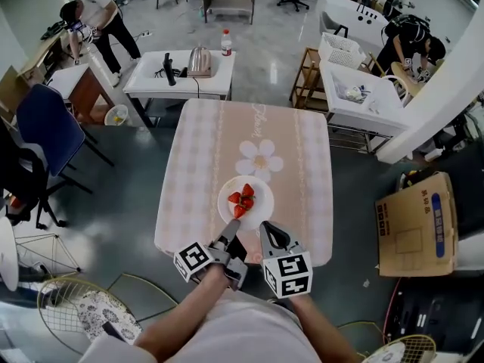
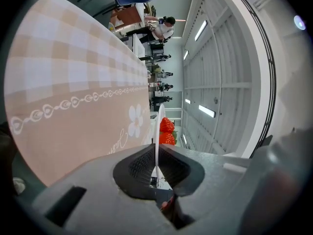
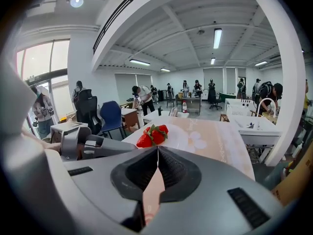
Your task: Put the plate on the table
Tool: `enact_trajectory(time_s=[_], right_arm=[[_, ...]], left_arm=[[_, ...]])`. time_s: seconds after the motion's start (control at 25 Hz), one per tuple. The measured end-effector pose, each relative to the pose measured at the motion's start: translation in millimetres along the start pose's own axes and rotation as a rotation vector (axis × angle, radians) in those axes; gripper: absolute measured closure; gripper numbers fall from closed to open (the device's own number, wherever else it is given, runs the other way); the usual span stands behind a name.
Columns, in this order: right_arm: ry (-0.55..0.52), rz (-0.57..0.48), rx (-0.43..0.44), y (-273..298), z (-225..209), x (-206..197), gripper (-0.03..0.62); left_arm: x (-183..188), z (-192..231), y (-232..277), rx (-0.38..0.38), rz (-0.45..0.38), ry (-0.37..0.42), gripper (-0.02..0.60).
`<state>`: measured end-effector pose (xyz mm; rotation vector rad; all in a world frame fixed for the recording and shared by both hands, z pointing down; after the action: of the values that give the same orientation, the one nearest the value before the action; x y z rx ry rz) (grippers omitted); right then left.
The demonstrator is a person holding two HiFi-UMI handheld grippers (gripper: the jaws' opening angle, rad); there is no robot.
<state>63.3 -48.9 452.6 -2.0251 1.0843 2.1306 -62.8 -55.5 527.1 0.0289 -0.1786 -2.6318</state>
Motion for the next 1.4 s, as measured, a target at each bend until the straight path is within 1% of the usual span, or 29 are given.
enact_trajectory(time_s=[0.36, 0.56, 0.68, 1.0, 1.4], right_arm=[[0.026, 0.034, -0.022, 41.1, -8.6, 0.2, 0.589], [0.046, 0.059, -0.037, 58.3, -16.4, -1.4, 0.589], [0.062, 0.069, -0.044, 68.3, -20.3, -3.0, 0.589], [0.103, 0.109, -0.060, 84.6, -30.5, -8.4, 0.589], [0.124, 0.143, -0.073, 96.5, -40.3, -12.1, 0.589]], left_arm=[[34.1, 22.2, 32.1, 0.032, 0.038, 0.000, 0.566], [47.7, 34.2, 53.7, 0.057, 0.080, 0.022, 0.566], [55.6, 40.5, 66.3, 0.071, 0.090, 0.028, 0.566], [63.4, 61.0, 90.5, 0.132, 0.122, 0.033, 0.566], [74.2, 73.1, 106.4, 0.179, 0.133, 0.041, 0.565]])
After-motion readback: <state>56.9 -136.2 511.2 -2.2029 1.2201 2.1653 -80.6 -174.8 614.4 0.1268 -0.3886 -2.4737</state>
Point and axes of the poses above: the fingertips, and each gripper's own axes: y forward along the fingers, z to its left, x out of its top, the point moved 5 cm from there along -y, backward along the fingers, and after that the axes turned 3 degrees about -z, right-handed, at the moved point
